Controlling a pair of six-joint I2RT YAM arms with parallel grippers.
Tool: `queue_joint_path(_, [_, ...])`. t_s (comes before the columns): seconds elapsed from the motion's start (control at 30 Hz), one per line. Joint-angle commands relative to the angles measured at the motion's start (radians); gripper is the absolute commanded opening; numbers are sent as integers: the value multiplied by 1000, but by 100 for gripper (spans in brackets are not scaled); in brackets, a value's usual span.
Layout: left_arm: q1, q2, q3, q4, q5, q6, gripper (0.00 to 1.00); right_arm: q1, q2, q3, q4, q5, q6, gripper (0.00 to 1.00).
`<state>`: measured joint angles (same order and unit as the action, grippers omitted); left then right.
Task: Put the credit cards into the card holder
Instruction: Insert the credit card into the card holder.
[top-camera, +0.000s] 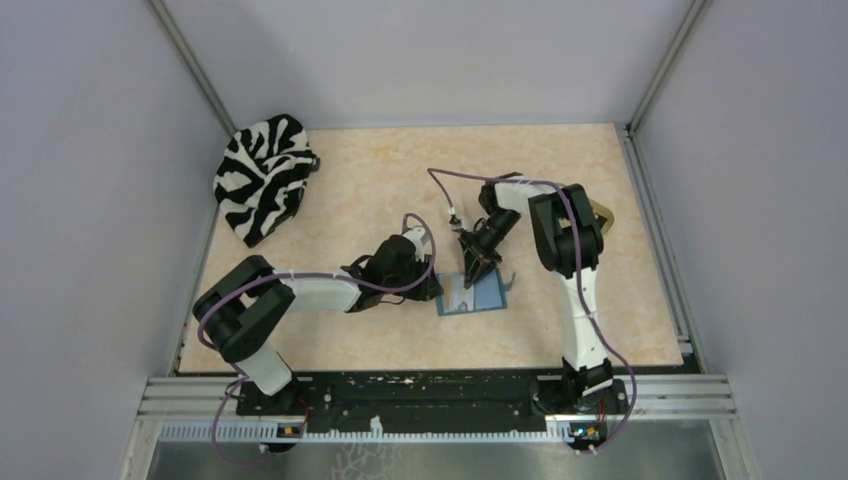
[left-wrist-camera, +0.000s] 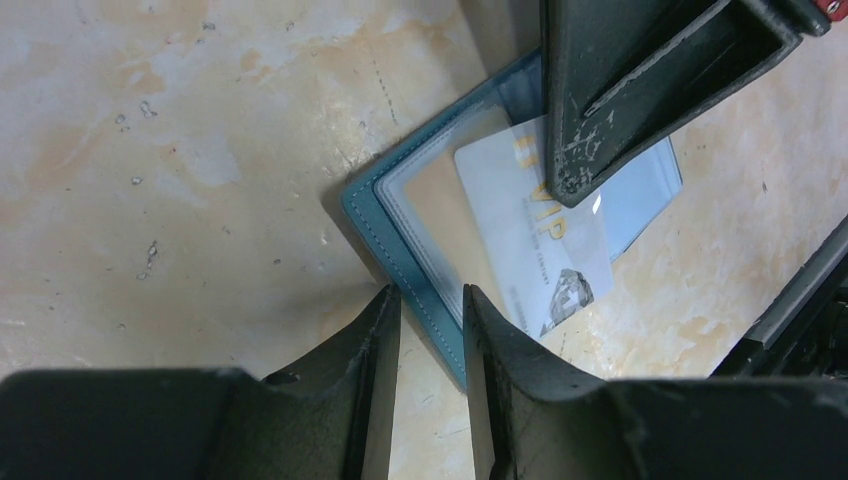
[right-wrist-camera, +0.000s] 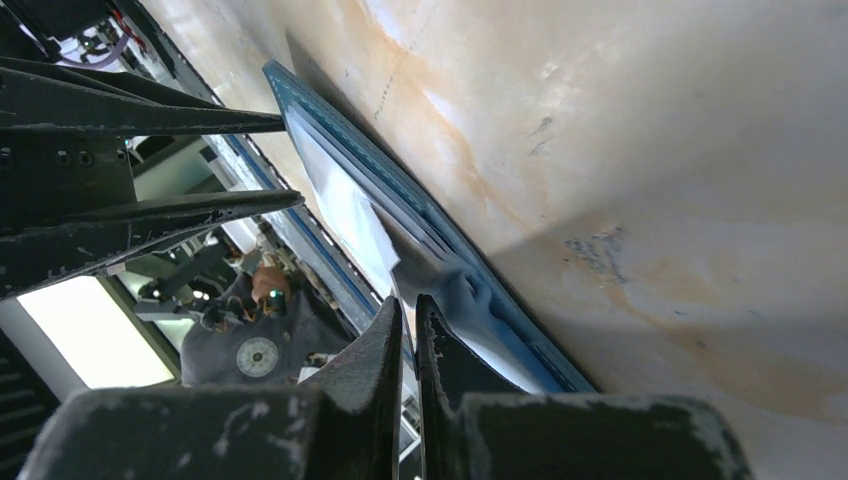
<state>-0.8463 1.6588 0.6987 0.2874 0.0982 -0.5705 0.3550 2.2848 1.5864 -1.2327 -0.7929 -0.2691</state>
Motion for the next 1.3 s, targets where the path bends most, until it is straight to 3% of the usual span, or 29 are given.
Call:
queue_joint_path(0.0, [-4,6,46,19,26,17,35,31,27,40,11,65,-35,4])
queue_joint_path(0.7, [-4,5,51,11,29,18,35,17,-16,-9,133,6,47,3])
queue_joint_path(0.93, [-4,11,64,13,38,18,36,16,6,5,124,-45,29,10])
queue_joint_path(1.27, [-4,-121,62,-59,-23,16,38,16,1,-4,123,-57,8,12])
